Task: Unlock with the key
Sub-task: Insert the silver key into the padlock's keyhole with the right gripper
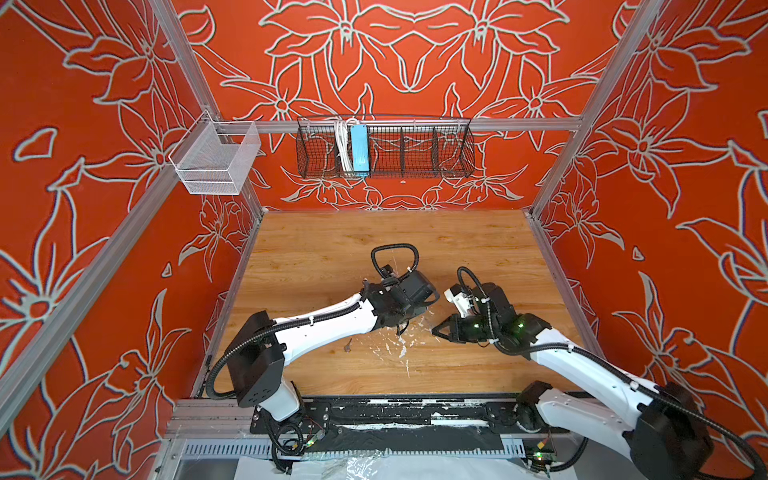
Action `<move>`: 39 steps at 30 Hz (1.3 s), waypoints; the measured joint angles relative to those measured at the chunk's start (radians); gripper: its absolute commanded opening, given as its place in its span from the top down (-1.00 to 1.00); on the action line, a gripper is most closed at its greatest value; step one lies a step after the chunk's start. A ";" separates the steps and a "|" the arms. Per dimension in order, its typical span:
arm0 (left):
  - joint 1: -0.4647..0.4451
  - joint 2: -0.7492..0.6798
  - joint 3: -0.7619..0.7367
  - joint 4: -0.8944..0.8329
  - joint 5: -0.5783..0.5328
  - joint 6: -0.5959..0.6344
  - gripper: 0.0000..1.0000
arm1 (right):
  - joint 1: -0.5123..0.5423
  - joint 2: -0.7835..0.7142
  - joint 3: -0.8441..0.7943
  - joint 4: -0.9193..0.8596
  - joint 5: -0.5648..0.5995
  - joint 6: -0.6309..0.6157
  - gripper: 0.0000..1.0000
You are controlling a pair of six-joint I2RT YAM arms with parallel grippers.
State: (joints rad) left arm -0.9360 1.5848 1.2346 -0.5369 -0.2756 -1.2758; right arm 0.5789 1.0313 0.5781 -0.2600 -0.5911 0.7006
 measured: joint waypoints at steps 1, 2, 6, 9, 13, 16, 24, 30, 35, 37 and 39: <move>0.000 0.000 0.000 0.000 -0.002 -0.008 0.77 | 0.008 0.000 0.000 0.015 0.008 0.015 1.00; 0.000 0.000 0.000 0.000 -0.004 -0.014 0.77 | 0.017 0.000 -0.002 0.037 0.012 0.031 1.00; 0.000 0.000 0.001 -0.001 -0.011 -0.035 0.78 | 0.044 0.006 -0.004 0.099 0.045 0.072 1.00; 0.000 0.000 0.002 -0.002 -0.014 -0.051 0.78 | 0.066 0.021 -0.004 0.141 0.061 0.094 1.00; 0.000 0.000 0.002 -0.002 -0.015 -0.060 0.78 | 0.089 0.054 -0.004 0.178 0.078 0.109 1.00; 0.000 0.000 0.002 -0.003 -0.016 -0.066 0.78 | 0.096 0.063 -0.004 0.201 0.087 0.120 1.00; 0.000 0.000 0.003 -0.008 -0.018 -0.076 0.79 | 0.098 0.063 -0.007 0.227 0.107 0.129 1.00; 0.000 0.000 0.003 -0.008 -0.017 -0.079 0.81 | 0.098 0.063 -0.019 0.243 0.115 0.138 1.00; 0.001 0.000 0.003 -0.007 -0.011 -0.079 0.82 | 0.098 0.062 -0.021 0.258 0.119 0.149 1.00; 0.001 0.000 0.003 -0.007 -0.010 -0.080 0.82 | 0.098 0.062 -0.021 0.261 0.122 0.151 1.00; 0.001 0.000 0.003 -0.007 -0.009 -0.083 0.82 | 0.098 0.061 -0.023 0.266 0.123 0.158 1.00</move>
State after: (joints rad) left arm -0.9348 1.5848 1.2377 -0.5438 -0.2844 -1.3586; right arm 0.6769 1.0924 0.5556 0.0063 -0.4679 0.8581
